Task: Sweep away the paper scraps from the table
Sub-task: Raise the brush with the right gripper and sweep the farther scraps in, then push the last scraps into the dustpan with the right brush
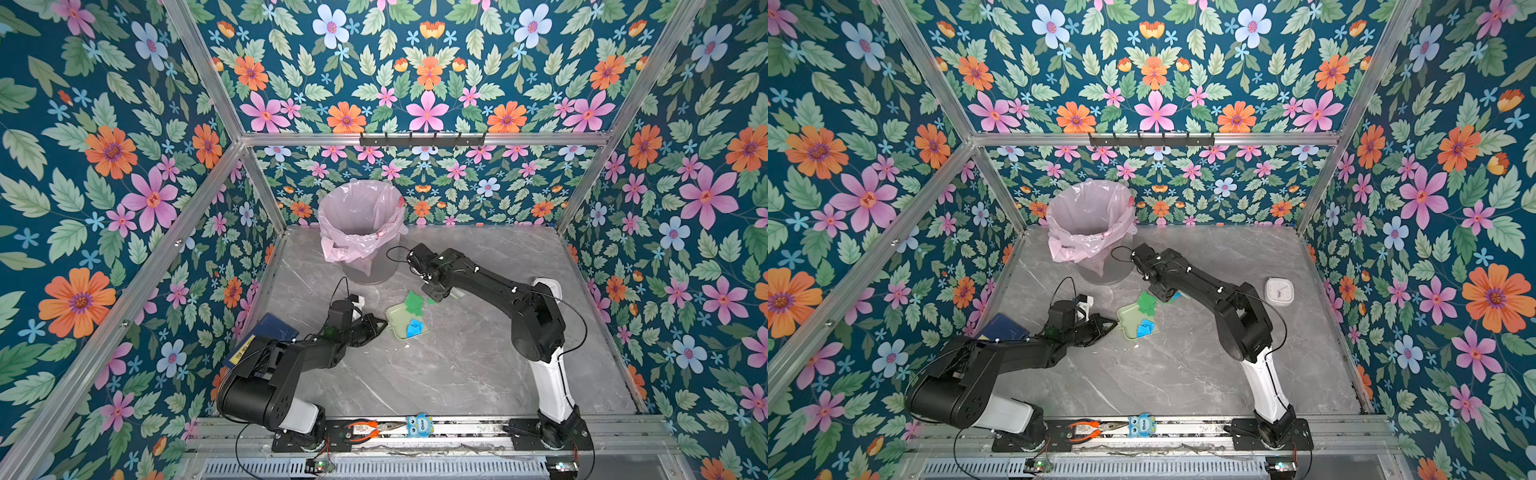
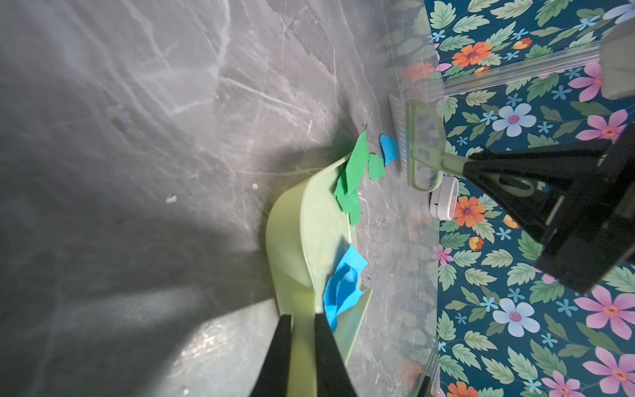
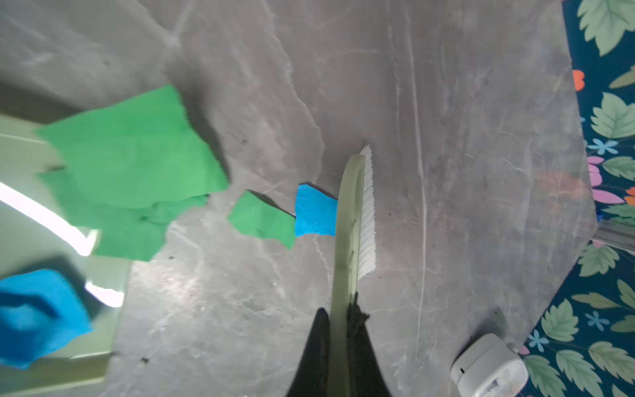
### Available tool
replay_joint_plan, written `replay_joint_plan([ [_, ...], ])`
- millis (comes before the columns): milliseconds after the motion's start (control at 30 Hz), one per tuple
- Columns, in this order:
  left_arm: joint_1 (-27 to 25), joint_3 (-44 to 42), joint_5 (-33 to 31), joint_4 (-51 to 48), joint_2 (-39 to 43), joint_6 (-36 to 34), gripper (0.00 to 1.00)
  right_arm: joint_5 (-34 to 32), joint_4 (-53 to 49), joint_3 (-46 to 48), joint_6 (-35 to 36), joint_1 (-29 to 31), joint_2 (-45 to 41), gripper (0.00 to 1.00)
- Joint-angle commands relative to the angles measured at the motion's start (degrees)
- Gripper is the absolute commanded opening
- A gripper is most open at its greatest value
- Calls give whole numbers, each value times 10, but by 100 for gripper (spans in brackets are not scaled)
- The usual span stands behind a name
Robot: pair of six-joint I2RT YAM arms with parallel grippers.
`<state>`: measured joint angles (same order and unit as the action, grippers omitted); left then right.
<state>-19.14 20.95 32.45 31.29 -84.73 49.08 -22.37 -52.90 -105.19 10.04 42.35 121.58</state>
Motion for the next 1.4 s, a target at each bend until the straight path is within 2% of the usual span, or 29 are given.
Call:
replay_joint_plan([
  [0, 1, 0, -11, -15, -6, -8, 0, 55, -3, 2, -6, 20, -6, 0],
  [500, 1, -13, -7, 21, -20, 0, 0, 112, -44, -28, -40, 78, -16, 0],
  [600, 1, -15, -6, 28, -24, 2, 0, 147, -41, -32, -63, 79, -25, 0],
  [933, 1, -24, -5, 37, -19, 3, 0, 178, -1, 21, -171, 21, -131, 0],
  [1100, 1, -28, 2, 57, -24, 5, 0, 139, -3, 64, -192, -7, -168, 0],
  [1367, 1, -46, 66, 183, -44, 50, 0, 126, 19, 143, -212, -20, -219, 0],
])
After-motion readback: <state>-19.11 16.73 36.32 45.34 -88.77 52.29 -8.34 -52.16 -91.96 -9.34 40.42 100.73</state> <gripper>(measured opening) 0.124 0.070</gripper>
